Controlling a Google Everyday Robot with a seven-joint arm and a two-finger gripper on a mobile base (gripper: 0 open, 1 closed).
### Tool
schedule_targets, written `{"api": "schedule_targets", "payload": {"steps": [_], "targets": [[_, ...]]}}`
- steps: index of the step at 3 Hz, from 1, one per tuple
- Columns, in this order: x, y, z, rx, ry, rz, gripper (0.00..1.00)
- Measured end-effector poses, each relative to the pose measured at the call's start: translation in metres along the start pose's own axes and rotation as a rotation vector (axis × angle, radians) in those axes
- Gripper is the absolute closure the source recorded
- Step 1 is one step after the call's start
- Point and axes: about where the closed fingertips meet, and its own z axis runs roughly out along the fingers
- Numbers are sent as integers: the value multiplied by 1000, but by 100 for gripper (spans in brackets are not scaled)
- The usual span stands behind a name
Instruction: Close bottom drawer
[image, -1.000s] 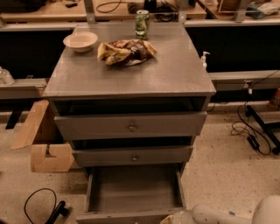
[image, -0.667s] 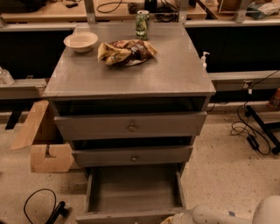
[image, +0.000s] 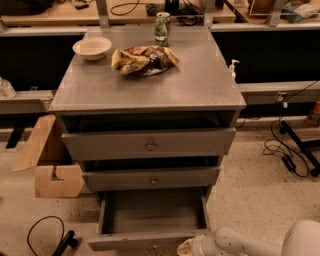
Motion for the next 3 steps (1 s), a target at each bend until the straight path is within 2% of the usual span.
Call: {"api": "schedule_targets", "payload": {"steps": [1, 2, 3], "targets": [[-27, -27, 12, 8, -32, -37, 100], [-33, -29, 14, 11, -40, -46, 100], [-63, -69, 20, 46, -107, -74, 100]]}}
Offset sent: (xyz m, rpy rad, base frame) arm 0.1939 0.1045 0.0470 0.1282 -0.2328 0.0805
